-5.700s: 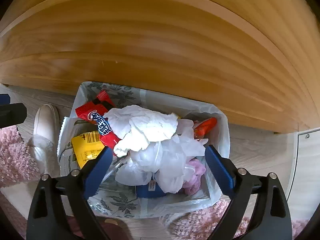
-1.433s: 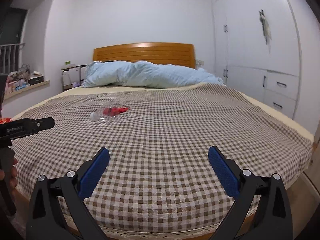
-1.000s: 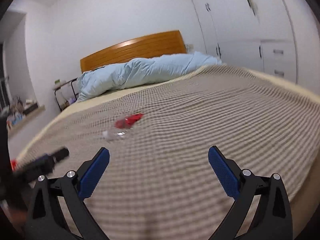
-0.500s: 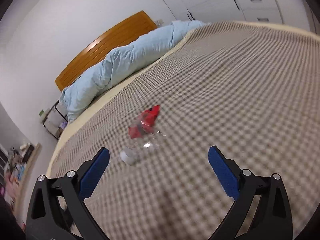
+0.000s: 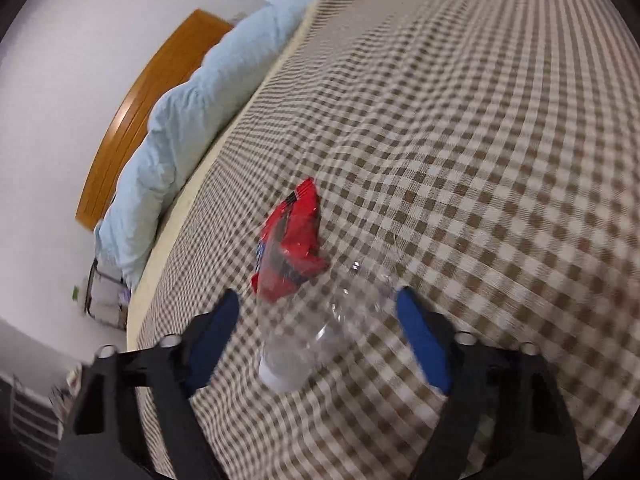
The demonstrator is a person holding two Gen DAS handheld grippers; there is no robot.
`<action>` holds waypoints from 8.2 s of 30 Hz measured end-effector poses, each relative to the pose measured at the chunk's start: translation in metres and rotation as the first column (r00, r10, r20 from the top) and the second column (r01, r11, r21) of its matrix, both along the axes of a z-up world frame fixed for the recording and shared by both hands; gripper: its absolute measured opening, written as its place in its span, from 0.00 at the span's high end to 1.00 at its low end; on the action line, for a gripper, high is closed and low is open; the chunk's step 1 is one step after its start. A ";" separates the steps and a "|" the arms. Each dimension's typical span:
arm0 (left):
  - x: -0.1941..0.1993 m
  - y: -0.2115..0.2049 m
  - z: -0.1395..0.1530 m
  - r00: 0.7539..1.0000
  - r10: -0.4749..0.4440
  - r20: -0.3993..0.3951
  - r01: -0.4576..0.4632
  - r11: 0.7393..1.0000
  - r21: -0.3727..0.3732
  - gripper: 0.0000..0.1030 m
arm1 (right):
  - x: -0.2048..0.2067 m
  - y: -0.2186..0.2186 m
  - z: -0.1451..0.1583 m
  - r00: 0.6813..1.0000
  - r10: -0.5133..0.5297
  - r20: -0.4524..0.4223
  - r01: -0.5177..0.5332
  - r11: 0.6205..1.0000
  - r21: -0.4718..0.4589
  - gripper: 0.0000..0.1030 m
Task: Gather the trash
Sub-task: 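Close the right tool around the clear bottle's body on the bed, then grasp the red snack packet with the left tool while the right tool holds the bottle, then carry the red packet and clear bottle off the bed down to the bin, then lower the red packet into the bin and open the left tool, then lower the clear bottle into the bin and open the right tool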
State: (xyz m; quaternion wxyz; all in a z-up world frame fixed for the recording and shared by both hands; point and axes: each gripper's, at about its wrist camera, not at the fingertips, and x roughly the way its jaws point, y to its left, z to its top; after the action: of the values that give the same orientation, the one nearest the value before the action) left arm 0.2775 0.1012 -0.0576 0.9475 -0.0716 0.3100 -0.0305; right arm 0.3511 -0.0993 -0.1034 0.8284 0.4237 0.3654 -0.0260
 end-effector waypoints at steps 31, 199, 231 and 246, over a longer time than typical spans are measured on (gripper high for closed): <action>0.042 -0.075 0.007 1.000 -0.006 -0.004 0.007 0.998 0.059 0.07 | 0.018 -0.155 0.014 0.934 0.277 0.225 -0.273 0.961 -0.051 0.40; -0.330 -0.246 -0.136 0.900 -0.303 -0.313 0.304 0.952 -0.046 0.49 | -0.403 -0.292 -0.104 0.828 0.555 -0.082 -0.530 0.726 -0.439 0.40; -0.303 -0.239 -0.218 0.765 -0.107 -0.636 0.128 0.992 -0.012 0.09 | -0.386 -0.284 -0.136 0.806 0.521 -0.280 -0.592 0.694 -0.410 0.40; -0.307 -0.215 -0.222 0.761 -0.054 -0.647 0.054 0.998 -0.020 0.09 | -0.359 -0.260 -0.180 0.728 0.525 -0.441 -0.663 0.703 -0.258 0.32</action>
State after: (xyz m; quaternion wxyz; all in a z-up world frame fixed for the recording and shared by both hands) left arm -0.0296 -0.1138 -0.2800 0.7813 -0.0686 0.6196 -0.0312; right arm -0.0077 -0.3596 -0.2833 0.7840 0.0918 0.6055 0.1016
